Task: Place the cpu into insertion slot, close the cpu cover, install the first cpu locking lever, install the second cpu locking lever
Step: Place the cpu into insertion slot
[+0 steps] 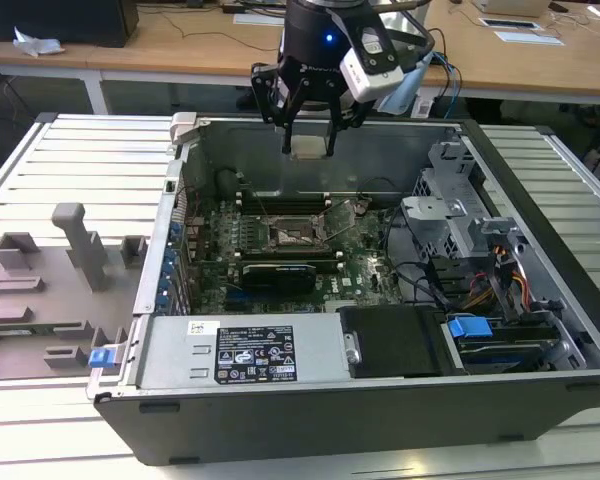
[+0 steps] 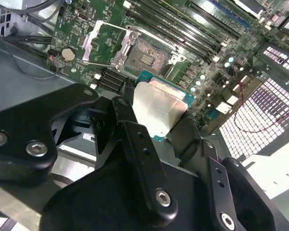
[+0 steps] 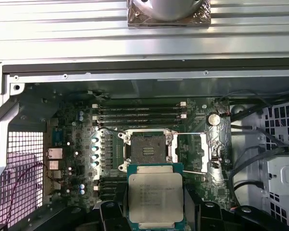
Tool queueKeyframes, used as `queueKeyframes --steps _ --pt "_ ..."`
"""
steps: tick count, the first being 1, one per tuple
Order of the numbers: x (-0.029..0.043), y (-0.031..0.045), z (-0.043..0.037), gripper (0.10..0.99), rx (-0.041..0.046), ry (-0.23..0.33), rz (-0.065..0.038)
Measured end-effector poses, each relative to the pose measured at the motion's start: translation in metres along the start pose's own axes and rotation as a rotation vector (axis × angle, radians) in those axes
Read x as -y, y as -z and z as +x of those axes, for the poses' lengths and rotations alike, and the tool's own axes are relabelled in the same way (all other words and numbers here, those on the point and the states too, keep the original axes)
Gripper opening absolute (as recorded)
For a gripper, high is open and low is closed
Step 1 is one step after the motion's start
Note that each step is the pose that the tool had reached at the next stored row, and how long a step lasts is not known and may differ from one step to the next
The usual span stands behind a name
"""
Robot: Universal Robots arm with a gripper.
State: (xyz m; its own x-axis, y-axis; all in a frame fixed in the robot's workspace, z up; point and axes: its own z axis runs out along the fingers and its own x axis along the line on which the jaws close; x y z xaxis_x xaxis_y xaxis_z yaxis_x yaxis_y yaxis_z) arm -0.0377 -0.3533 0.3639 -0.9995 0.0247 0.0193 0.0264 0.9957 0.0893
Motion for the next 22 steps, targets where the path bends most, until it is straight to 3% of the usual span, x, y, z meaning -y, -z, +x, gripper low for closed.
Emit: queueKeyframes --steps 22 --pt "0.0022 -0.0245 -0.0005 0.545 0.0000 0.000 0.000"
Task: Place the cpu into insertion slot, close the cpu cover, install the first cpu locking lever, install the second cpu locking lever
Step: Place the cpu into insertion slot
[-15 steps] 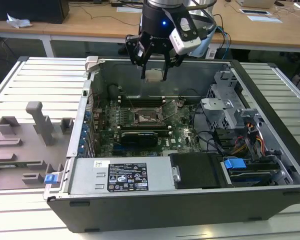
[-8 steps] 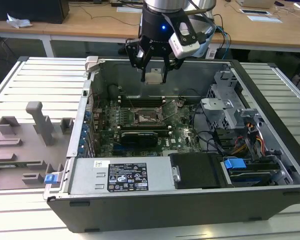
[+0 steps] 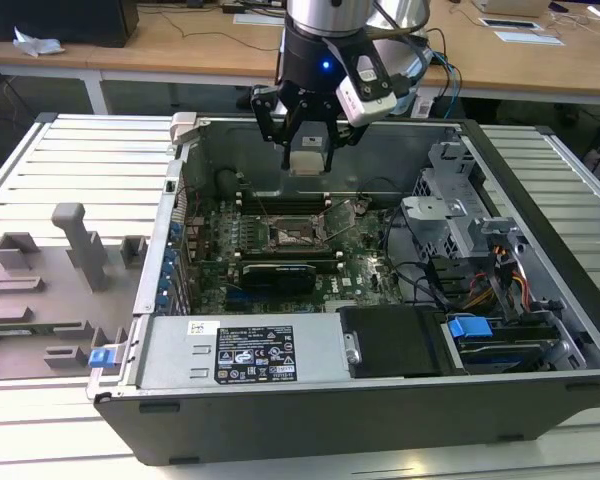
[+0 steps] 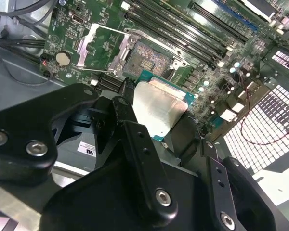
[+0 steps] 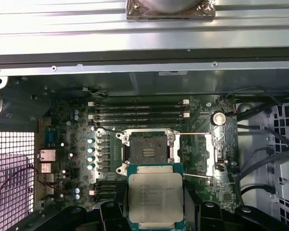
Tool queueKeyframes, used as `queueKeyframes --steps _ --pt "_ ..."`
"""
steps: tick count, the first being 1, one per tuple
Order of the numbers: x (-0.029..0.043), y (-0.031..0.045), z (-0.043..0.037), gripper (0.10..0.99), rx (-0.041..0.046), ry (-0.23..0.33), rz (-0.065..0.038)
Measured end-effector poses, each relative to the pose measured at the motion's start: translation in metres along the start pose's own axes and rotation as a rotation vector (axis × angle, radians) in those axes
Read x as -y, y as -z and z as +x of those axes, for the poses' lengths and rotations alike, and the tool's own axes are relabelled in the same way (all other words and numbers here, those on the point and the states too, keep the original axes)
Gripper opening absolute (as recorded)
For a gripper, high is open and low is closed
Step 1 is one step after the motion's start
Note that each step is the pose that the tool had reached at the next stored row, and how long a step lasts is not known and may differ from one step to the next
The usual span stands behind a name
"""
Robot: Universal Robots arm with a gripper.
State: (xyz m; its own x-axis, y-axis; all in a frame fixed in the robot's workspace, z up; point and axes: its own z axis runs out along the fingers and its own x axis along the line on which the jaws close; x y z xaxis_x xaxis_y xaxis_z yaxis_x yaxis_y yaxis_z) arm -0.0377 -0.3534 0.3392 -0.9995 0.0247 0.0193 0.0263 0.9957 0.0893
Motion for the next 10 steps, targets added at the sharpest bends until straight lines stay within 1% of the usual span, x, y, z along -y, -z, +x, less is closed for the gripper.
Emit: queueKeyframes --steps 4,7,9,10 --pt "0.0004 -0.0049 -0.0001 0.545 0.0000 0.000 0.001" --pt "-0.0002 -0.0085 -0.0001 0.545 0.0002 0.000 0.005" --pt "-0.0026 -0.0112 -0.0001 0.545 0.0002 0.000 0.010" --pt "-0.0034 -0.0120 -0.0001 0.545 0.0002 0.000 0.011"
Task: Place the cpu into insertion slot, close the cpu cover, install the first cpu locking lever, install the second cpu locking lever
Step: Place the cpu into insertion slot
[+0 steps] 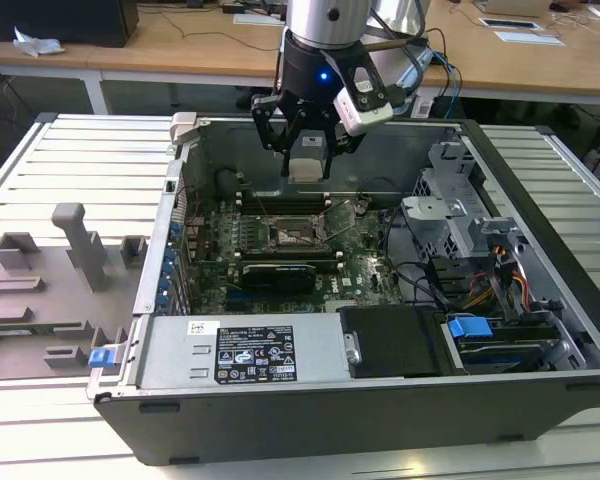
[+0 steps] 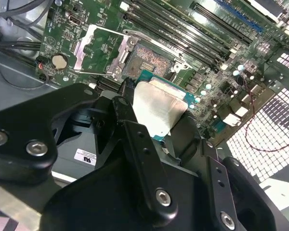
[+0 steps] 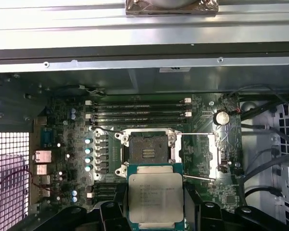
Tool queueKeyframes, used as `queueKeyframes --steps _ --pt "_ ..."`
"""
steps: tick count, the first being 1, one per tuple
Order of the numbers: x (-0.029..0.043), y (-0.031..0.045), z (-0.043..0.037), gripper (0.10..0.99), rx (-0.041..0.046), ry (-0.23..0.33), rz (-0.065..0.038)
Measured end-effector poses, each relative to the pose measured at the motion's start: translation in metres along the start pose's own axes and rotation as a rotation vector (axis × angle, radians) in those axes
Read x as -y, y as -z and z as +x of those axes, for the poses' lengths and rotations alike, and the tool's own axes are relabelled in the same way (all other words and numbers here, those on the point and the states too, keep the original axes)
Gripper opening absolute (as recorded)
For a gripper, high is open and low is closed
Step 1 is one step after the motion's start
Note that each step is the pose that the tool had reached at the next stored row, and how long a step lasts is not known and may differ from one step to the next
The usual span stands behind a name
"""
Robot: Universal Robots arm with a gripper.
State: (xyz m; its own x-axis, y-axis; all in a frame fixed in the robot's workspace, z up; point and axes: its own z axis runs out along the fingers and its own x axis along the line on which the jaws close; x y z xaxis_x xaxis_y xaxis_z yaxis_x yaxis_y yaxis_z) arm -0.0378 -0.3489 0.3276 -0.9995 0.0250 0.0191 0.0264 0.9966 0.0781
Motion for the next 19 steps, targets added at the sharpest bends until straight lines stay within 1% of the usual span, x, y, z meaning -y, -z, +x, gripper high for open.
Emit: queueKeyframes --steps 2,4,7,15,16,19 --pt "-0.0015 -0.0024 0.0000 0.545 0.0001 0.000 0.001" --pt "-0.0021 -0.0066 -0.0001 0.545 0.0001 0.000 0.001" --pt "-0.0020 -0.0120 -0.0002 0.545 0.0001 0.000 0.001" --pt "-0.0015 -0.0223 -0.0004 0.545 0.0001 0.000 0.002" --pt "-0.0015 -0.0253 -0.0004 0.545 0.0001 0.000 0.002" --pt "-0.0018 -0.0294 -0.0005 0.545 0.0001 0.000 0.002"
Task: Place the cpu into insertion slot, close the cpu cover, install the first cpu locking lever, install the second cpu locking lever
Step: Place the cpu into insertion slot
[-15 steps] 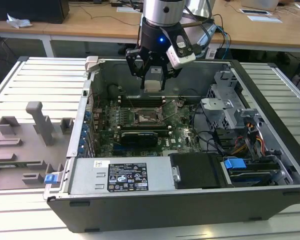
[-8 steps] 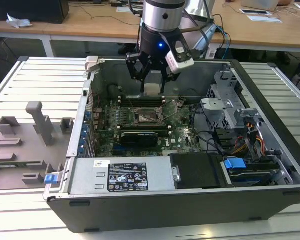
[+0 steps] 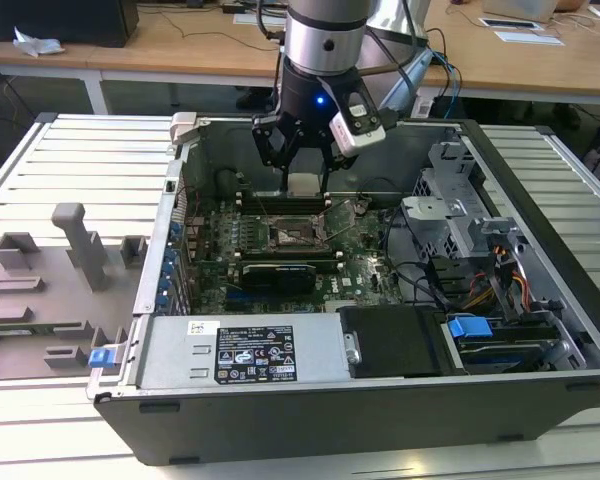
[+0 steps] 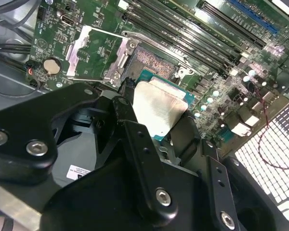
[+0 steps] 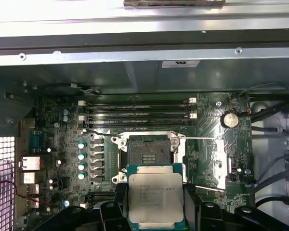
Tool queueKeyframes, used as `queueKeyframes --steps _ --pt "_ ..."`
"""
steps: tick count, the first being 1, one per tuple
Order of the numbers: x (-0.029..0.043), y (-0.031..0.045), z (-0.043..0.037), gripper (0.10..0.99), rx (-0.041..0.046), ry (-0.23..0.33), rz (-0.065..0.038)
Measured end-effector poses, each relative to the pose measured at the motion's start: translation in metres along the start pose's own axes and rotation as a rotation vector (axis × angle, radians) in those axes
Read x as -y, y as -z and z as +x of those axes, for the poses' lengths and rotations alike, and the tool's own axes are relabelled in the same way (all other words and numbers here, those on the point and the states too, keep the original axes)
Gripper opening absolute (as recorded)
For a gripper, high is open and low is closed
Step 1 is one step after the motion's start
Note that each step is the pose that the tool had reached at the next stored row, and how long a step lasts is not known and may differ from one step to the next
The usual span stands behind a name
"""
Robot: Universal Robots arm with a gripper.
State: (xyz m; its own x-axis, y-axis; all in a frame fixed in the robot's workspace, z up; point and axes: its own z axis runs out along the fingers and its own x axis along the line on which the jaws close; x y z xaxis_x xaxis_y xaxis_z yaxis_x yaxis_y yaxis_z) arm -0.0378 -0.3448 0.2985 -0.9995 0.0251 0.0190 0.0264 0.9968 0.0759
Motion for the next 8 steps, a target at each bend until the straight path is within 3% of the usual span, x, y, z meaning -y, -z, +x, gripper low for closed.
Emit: queueKeyframes --steps 8 --pt "-0.0011 -0.0093 -0.0001 0.545 0.0000 0.000 0.002"
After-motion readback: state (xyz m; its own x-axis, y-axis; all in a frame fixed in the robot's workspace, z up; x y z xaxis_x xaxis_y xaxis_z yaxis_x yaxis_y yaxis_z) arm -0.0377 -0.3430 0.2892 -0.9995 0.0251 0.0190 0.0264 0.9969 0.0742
